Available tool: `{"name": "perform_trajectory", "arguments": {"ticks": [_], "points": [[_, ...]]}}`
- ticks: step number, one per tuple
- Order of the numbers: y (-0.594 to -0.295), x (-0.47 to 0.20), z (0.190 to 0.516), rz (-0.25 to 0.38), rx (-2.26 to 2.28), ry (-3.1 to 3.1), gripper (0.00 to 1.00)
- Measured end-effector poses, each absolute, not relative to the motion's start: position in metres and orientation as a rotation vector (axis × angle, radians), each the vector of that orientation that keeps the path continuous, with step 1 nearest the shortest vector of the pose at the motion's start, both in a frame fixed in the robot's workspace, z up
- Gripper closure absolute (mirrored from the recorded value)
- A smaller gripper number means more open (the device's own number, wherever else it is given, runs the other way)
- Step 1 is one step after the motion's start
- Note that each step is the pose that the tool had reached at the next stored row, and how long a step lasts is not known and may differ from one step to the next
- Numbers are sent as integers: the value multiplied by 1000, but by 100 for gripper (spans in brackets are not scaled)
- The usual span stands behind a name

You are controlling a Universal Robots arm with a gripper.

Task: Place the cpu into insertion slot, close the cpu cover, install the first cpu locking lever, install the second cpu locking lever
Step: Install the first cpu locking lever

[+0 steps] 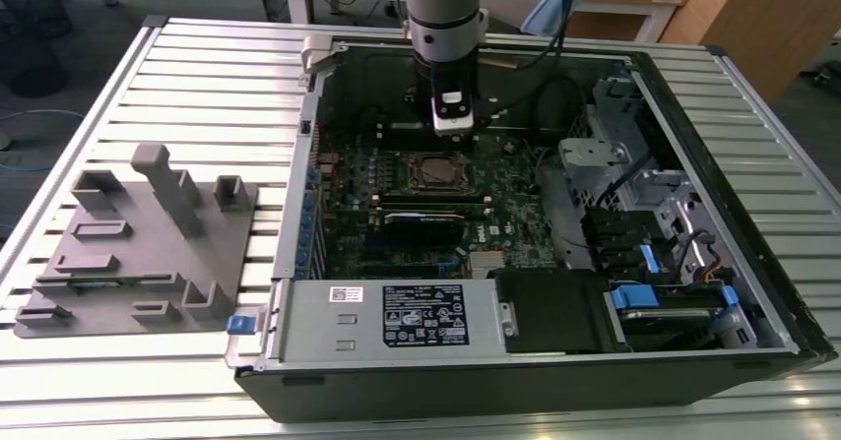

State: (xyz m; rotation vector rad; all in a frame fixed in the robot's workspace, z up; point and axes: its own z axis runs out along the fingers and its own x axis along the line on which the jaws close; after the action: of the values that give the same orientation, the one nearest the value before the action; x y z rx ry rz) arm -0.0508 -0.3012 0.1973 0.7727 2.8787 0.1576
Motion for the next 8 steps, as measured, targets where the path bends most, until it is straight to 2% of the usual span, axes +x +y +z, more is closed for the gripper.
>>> {"name": "perform_trajectory", "arguments": {"ticks": [8], "points": [[-301,-51,195,147,789,2870,89]]}}
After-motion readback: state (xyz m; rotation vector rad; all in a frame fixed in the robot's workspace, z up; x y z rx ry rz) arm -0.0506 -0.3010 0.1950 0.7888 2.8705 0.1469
